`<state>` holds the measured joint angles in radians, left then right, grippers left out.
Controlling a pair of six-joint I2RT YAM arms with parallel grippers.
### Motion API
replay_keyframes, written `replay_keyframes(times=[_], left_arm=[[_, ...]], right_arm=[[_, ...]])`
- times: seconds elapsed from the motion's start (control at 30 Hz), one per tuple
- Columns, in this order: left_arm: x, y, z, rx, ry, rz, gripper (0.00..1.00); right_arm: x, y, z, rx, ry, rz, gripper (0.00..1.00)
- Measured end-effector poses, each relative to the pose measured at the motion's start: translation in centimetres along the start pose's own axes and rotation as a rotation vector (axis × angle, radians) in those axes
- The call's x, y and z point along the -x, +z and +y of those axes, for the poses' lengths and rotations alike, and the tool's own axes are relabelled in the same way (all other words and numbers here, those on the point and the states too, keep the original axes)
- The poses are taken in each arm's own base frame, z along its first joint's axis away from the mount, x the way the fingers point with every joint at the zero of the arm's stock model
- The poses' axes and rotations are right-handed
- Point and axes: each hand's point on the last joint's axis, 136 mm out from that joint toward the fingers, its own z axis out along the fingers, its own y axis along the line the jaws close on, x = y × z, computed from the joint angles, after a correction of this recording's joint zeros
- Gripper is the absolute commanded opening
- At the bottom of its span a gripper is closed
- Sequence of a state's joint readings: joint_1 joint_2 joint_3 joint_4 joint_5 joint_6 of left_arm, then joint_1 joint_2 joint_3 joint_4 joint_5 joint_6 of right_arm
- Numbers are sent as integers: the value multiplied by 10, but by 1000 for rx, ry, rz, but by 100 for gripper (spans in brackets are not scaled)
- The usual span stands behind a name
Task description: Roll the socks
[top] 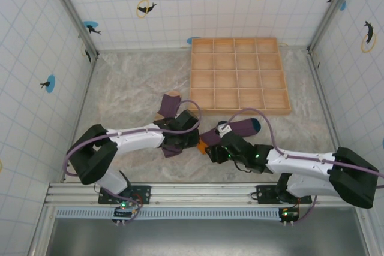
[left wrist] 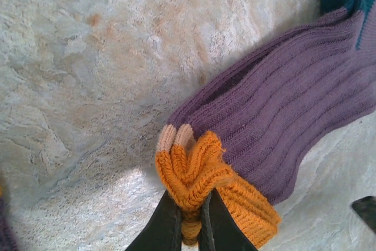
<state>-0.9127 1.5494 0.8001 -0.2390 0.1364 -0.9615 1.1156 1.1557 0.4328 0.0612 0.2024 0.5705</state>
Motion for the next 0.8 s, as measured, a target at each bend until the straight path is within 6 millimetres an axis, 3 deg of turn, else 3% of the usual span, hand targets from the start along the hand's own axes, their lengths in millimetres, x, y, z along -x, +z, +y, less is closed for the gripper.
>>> replay_keyframes(times=[0.1, 0.4, 0.8], left_arm=[[-2, -1, -6, -9, 7, 27, 0], [-15, 11, -24, -45, 33, 104, 0], [-20, 12, -18, -38, 8, 115, 0]], right_arm=[[2, -3, 4, 3, -140, -49, 72], [-17, -3, 11, 8, -439, -72, 67], [-38, 11, 23, 19, -678, -56, 59]])
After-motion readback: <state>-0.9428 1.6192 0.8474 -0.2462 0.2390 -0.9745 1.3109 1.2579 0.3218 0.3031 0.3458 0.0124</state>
